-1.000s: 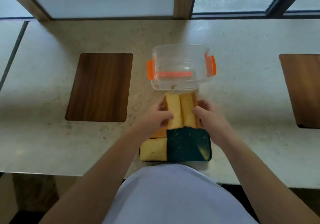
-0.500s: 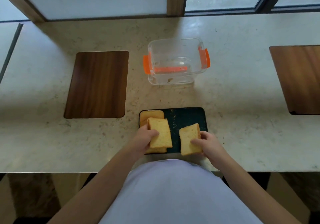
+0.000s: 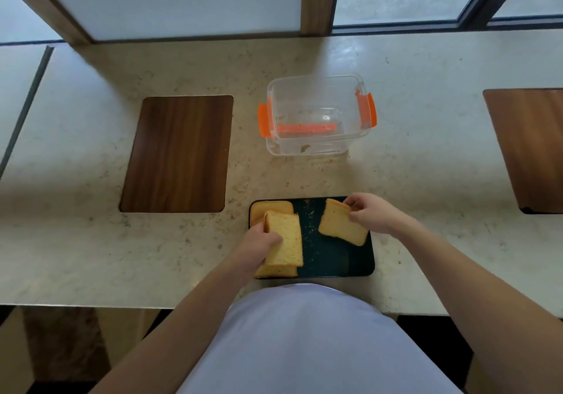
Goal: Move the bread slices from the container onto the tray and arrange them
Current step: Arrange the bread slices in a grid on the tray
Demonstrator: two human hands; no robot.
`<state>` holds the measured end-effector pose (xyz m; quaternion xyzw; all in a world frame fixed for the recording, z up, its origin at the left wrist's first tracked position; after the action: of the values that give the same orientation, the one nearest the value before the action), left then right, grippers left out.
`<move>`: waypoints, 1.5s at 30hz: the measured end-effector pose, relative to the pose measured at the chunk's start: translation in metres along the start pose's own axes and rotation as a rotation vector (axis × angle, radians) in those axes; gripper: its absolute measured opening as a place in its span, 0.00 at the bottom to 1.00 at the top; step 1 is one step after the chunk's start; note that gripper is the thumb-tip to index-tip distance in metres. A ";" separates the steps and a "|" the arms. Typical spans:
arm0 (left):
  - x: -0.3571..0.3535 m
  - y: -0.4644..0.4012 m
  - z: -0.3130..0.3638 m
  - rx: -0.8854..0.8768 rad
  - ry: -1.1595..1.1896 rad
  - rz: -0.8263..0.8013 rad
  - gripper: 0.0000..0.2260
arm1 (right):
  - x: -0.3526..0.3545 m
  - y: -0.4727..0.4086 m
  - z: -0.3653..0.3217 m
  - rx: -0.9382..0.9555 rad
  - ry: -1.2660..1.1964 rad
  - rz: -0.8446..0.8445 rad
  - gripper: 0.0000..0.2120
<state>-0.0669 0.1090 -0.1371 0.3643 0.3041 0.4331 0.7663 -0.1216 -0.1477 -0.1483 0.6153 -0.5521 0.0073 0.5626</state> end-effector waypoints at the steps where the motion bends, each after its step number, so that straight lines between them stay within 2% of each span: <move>1: 0.000 0.000 0.000 -0.001 -0.007 0.003 0.15 | 0.003 -0.004 -0.003 0.011 0.046 -0.015 0.13; 4: 0.002 -0.003 0.000 0.005 -0.039 0.023 0.16 | 0.005 -0.013 -0.012 0.045 0.210 -0.054 0.16; 8: 0.001 -0.007 -0.004 0.026 -0.044 0.030 0.15 | 0.009 -0.015 -0.026 0.102 0.445 0.041 0.22; 15: -0.009 -0.010 -0.006 0.039 -0.040 0.019 0.12 | 0.002 -0.004 -0.022 0.135 0.586 0.220 0.27; 17: -0.013 -0.011 -0.004 0.036 -0.044 0.015 0.10 | -0.001 0.000 -0.019 0.148 0.605 0.263 0.33; 22: -0.019 -0.013 0.000 0.030 -0.077 0.018 0.15 | -0.014 0.002 -0.008 0.155 0.689 0.230 0.44; 25: -0.019 -0.013 0.003 0.024 -0.115 0.034 0.17 | -0.015 0.002 -0.009 0.174 0.719 0.242 0.41; 28: -0.020 -0.014 0.005 0.022 -0.125 0.020 0.14 | -0.014 0.002 -0.012 0.183 0.719 0.253 0.39; 33: -0.019 -0.017 0.016 -0.014 -0.122 0.003 0.08 | -0.012 0.003 -0.013 0.192 0.678 0.272 0.38; 45: -0.027 -0.019 0.016 -0.014 -0.079 -0.026 0.07 | -0.009 0.003 -0.012 0.155 0.638 0.316 0.38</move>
<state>-0.0578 0.0734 -0.1398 0.3719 0.2751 0.4105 0.7858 -0.1194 -0.1326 -0.1475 0.5300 -0.4348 0.3274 0.6502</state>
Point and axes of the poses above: each hand's wrist, its own y-axis away from the middle knuckle, its own x-axis out of the back of the hand, z = x × y, the point moved 9 cm from there along -y, towards the middle knuckle, and after that the axes turned 14 degrees about y, right-handed, at the moved point
